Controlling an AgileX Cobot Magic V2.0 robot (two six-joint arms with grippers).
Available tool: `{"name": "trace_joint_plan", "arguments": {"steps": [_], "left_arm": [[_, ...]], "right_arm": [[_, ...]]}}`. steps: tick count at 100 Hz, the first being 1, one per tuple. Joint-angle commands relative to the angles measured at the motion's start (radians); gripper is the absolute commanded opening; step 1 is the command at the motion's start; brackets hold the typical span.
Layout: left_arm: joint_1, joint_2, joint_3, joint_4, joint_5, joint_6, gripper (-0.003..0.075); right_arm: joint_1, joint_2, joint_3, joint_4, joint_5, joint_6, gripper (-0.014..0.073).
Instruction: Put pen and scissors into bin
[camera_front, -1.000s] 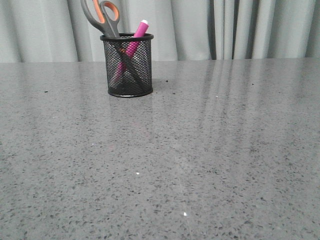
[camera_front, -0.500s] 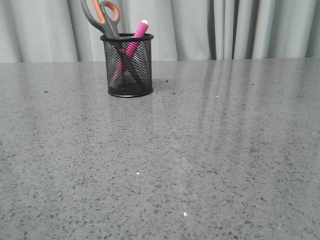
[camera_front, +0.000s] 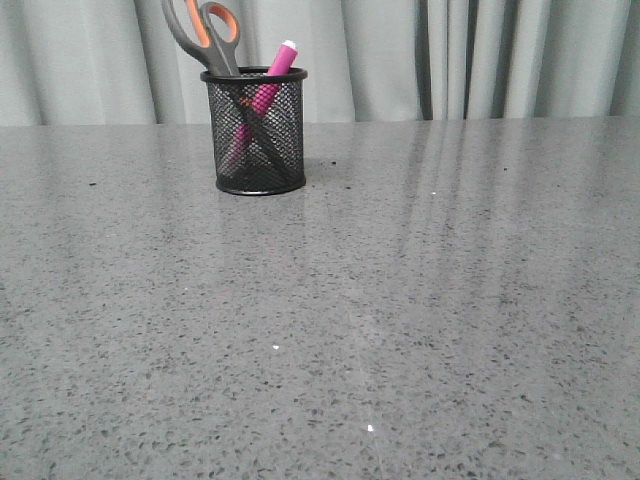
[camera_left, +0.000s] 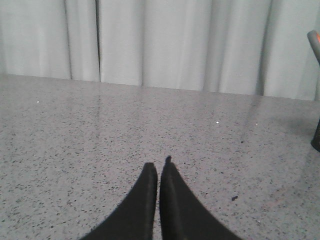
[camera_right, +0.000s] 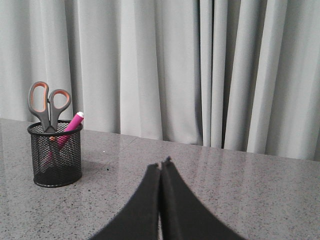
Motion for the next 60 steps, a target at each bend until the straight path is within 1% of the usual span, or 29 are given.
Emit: {"name": "trace_joint_plan", "arguments": {"steps": [1, 10, 22, 30, 60], "left_arm": [[-0.028, -0.033, 0.045, 0.005, -0.100, -0.011, -0.0019], [-0.050, -0.033, 0.045, 0.005, -0.105, -0.011, -0.0019], [-0.048, -0.033, 0.045, -0.008, -0.105, -0.011, -0.0019], [-0.048, -0.033, 0.045, -0.047, -0.098, -0.011, -0.0019], [-0.048, -0.033, 0.045, -0.049, -0.098, -0.011, -0.0019]], "right_arm": [[-0.006, 0.007, -0.025, -0.007, -0.081, -0.008, -0.0076], [-0.006, 0.007, -0.025, -0.007, -0.081, -0.008, -0.0076], [-0.006, 0.007, -0.025, -0.007, -0.081, -0.008, -0.0076], [-0.006, 0.007, -0.025, -0.007, -0.081, -0.008, -0.0076], [-0.006, 0.007, -0.025, -0.007, -0.081, -0.008, -0.0076]]}}
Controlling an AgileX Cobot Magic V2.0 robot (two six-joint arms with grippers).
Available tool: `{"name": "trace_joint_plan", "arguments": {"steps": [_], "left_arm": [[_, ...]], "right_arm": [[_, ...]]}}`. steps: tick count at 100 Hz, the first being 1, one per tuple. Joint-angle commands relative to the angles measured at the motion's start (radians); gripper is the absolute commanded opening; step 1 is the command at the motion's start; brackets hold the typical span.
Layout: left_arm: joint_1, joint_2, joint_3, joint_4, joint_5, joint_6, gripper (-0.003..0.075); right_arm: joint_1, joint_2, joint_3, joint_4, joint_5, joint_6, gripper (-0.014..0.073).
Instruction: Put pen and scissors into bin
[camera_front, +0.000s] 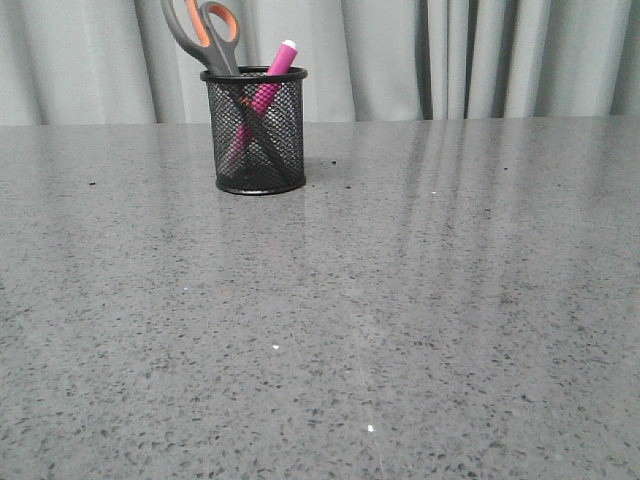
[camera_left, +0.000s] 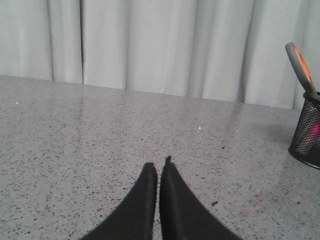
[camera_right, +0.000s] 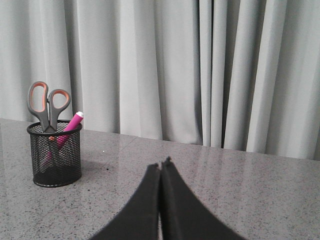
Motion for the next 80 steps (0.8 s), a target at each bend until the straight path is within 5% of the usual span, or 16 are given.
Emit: {"name": "trace_joint_plan", "arguments": {"steps": [1, 80], "left_arm": [[-0.006, -0.033, 0.045, -0.009, -0.078, -0.007, -0.0019], [-0.006, -0.033, 0.045, -0.009, -0.078, -0.007, -0.0019]], "right_arm": [[-0.006, 0.007, -0.025, -0.007, -0.081, -0.008, -0.0076], [-0.006, 0.008, -0.008, -0.064, -0.065, -0.002, -0.0076]]}}
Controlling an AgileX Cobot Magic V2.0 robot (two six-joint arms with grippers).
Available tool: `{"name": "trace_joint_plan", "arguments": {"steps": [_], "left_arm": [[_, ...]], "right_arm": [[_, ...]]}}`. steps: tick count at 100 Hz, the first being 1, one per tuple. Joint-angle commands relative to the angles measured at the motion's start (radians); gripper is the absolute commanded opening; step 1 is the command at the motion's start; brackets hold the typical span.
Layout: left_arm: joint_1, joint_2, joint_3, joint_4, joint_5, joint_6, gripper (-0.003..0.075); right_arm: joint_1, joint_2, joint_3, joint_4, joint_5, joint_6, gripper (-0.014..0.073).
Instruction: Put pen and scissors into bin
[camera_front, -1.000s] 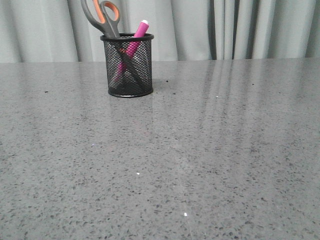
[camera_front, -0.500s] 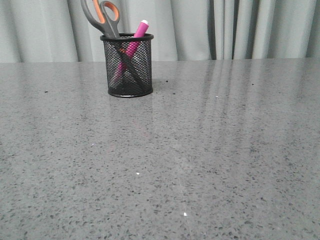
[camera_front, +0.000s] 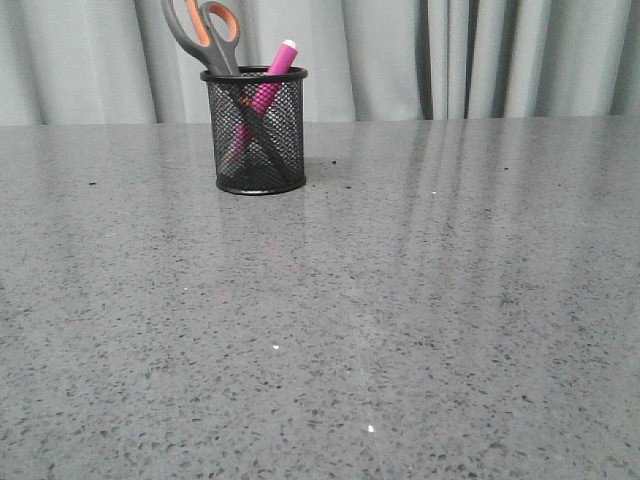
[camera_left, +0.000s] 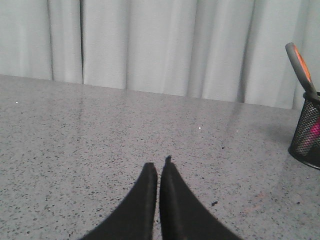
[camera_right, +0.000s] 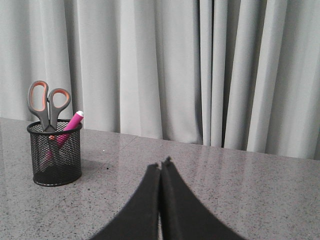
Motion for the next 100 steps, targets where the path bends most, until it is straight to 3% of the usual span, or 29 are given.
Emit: {"name": "trace_joint_plan", "arguments": {"steps": [1, 17, 30, 55, 100], "left_arm": [[-0.006, -0.033, 0.045, -0.009, -0.078, -0.007, -0.0019], [-0.006, -0.033, 0.045, -0.009, -0.078, -0.007, -0.0019], [-0.006, -0.033, 0.045, -0.009, -0.078, -0.007, -0.0019], [-0.006, -0.033, 0.045, -0.009, -0.078, -0.007, -0.0019], [-0.006, -0.033, 0.045, -0.009, -0.078, -0.007, -0.0019]], "right_arm": [[-0.006, 0.008, -0.007, -0.061, -0.065, 0.002, -0.0076], [-0.097, 0.006, 0.048, -0.156, -0.026, 0.170, -0.0076], [-0.191, -0.049, 0.072, -0.238, 0.094, 0.248, -0.0076], [-0.284, -0.275, 0.132, -0.269, 0.323, 0.247, -0.0076], [-0.292, -0.269, 0.132, -0.302, 0.367, 0.247, -0.0076]]}}
